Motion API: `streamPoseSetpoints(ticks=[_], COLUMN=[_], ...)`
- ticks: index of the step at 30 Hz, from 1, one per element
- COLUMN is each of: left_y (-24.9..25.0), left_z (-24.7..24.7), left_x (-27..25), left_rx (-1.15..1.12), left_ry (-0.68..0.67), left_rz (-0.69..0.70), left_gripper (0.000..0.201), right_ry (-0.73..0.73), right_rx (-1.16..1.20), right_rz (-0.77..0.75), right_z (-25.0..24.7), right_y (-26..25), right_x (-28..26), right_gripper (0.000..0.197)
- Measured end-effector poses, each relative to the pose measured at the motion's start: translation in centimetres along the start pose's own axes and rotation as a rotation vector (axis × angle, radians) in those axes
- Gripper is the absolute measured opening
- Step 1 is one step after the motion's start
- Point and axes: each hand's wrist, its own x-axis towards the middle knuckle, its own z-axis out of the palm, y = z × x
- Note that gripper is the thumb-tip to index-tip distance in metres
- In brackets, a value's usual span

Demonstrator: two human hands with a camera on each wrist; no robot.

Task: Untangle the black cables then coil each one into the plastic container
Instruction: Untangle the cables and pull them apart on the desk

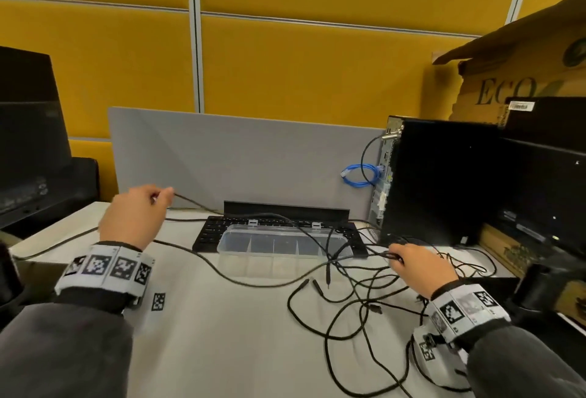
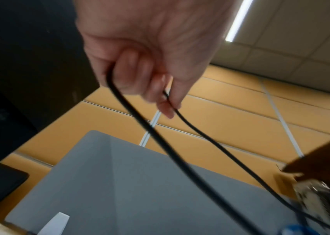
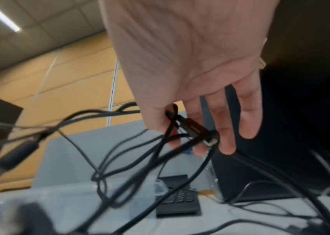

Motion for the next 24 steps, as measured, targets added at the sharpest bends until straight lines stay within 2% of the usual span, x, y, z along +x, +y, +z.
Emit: streamPoseSetpoints(ticks=[2,3,4,5,7,8,9,11,13,17,20,24], left_y=[1.1,2.0,3.1,4.5,7.9,9.5,10.9,12.6,13.4,14.1,14.2,13.9], left_z=[1.5,2.3,3.2,3.9,4.9,5.3,5.7,6.9,7.9,9.1,9.0,8.0], left_x=[-1.0,-2.0,-3.2,-4.9,-8.9,-11.0,-12.7,-14.5,-14.5,-13.1,-12.2,-11.2], left_rx=[0.326,0.416,0.399,0.278,-0.006,-0.071,-0.083,-0.026,0.008,0.101,0.266,0.383], left_ry=[-0.085,-0.109,-0.155,-0.23,-0.5,-0.622,-0.675,-0.63,-0.565,-0.403,-0.282,-0.243], left_rz=[0.047,0.126,0.229,0.339,0.498,0.55,0.607,0.678,0.661,0.663,0.754,0.871], left_gripper=[0.041,0.044,0.045,0.043,0.039,0.039,0.04,0.044,0.046,0.037,0.03,0.013], right_ry=[-0.003,0.012,0.033,0.05,0.064,0.067,0.07,0.082,0.075,0.074,0.074,0.082], right_rx=[0.022,0.01,-0.007,-0.024,-0.036,-0.041,-0.047,-0.049,-0.049,-0.026,-0.035,-0.004], right_rz=[-0.006,-0.003,-0.004,-0.007,-0.006,-0.007,-0.013,-0.029,-0.051,-0.132,-0.195,-0.204], right_z=[0.1,0.1,0.0,-0.2,-0.6,-0.8,-1.0,-1.2,-1.5,-2.1,-2.3,-2.2], right_y=[-0.9,-1.4,-1.9,-2.4,-3.5,-3.9,-4.3,-4.8,-5.1,-5.5,-5.9,-6.1], right_x=[-0.5,-0.6,-0.8,-1.0,-1.3,-1.4,-1.4,-1.7,-2.0,-2.9,-3.3,-3.4], right_gripper=[0.021,0.025,0.028,0.029,0.031,0.032,0.032,0.031,0.033,0.035,0.035,0.03])
